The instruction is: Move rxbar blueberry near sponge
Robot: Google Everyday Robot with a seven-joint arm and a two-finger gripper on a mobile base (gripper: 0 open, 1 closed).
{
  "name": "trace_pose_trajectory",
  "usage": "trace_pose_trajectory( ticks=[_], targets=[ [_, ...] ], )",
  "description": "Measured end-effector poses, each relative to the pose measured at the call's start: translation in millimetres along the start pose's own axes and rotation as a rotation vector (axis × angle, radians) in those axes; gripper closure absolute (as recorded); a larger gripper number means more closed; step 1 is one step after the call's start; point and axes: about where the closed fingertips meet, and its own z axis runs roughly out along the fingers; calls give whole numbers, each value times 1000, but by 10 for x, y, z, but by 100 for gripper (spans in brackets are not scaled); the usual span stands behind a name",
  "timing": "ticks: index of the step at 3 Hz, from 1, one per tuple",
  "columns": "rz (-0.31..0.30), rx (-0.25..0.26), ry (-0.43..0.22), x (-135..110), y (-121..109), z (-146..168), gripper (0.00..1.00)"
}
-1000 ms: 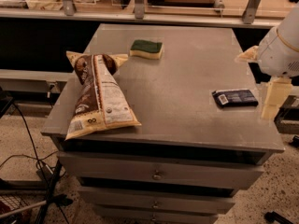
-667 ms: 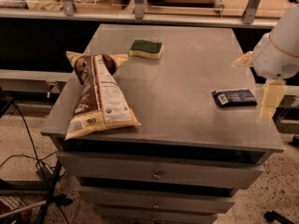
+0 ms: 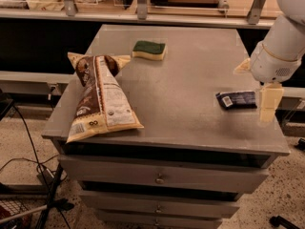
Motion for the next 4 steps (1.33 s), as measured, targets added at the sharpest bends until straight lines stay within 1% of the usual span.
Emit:
trace_pose_trajectory(
  ticks=[1, 2, 3, 4],
  targets=[
    [6, -30, 3, 45, -77, 131, 26],
    [7, -46, 4, 75, -113, 195, 49],
    [0, -48, 10, 88, -142, 201, 72],
    [2, -39, 1, 95, -158, 168, 100]
  ],
)
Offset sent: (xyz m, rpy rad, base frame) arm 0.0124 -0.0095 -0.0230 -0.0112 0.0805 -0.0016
